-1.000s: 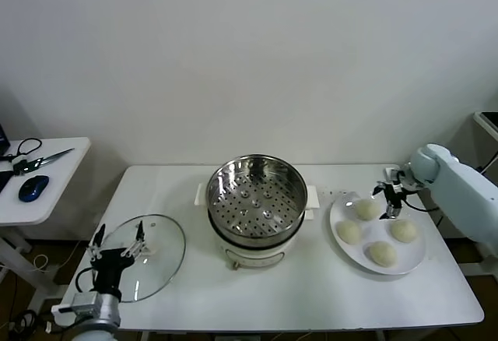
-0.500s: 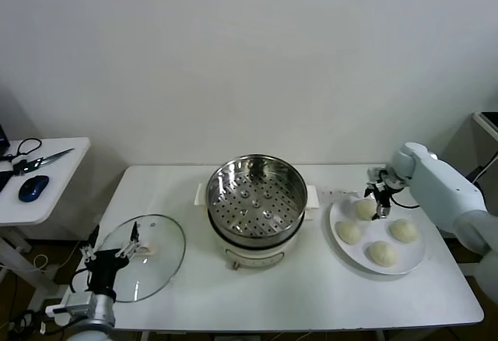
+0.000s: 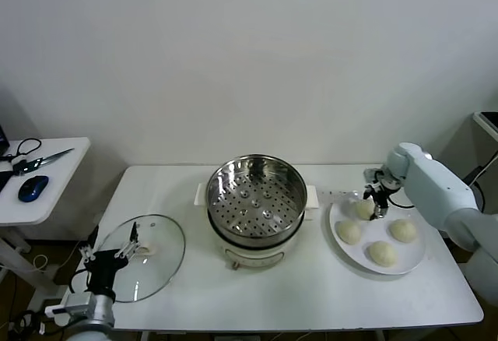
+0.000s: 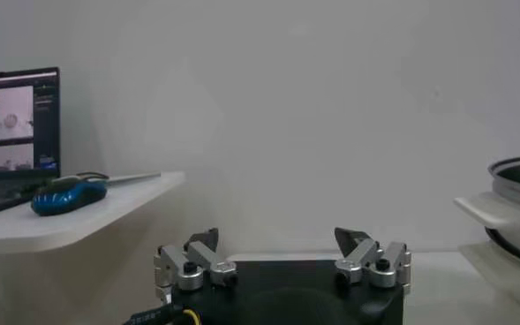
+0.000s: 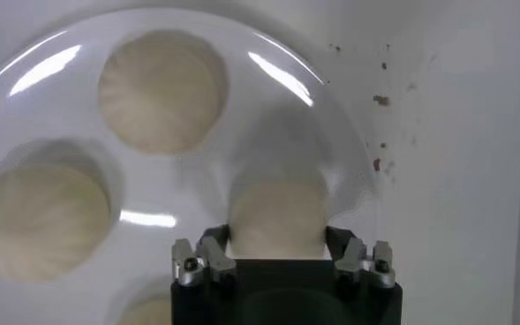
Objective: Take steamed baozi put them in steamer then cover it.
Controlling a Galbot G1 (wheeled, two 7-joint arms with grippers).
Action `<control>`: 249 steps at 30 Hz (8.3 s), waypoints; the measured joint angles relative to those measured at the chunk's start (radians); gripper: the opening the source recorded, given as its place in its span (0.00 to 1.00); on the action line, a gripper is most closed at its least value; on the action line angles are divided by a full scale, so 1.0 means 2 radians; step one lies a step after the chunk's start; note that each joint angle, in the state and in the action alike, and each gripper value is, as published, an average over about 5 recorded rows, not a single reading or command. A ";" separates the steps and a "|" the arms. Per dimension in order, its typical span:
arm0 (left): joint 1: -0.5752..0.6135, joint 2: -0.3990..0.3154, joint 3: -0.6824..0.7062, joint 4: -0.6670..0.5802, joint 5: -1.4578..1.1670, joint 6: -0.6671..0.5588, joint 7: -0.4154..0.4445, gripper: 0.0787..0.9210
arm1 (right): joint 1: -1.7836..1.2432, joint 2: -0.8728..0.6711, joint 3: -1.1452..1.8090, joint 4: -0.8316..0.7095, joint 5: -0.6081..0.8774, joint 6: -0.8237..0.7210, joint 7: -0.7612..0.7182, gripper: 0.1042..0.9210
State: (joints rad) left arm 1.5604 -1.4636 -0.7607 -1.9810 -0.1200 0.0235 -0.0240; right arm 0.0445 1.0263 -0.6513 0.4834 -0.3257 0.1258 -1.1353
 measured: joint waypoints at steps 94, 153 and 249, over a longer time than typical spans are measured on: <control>0.034 0.000 -0.001 -0.025 0.000 0.005 -0.003 0.88 | 0.263 0.030 -0.255 0.358 0.018 0.206 0.029 0.88; 0.040 0.001 0.003 -0.028 0.014 0.005 -0.002 0.88 | -0.025 -0.113 -0.107 0.243 0.192 -0.139 0.008 0.85; 0.077 0.007 0.014 -0.060 0.008 -0.008 -0.013 0.88 | 0.321 0.137 -0.463 0.346 0.565 -0.254 0.131 0.88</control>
State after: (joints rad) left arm 1.7142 -1.4500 -0.7320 -2.1003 -0.1040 0.0070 -0.0490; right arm 0.6865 1.3003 -1.5782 1.1763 0.8049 -0.3822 -0.8727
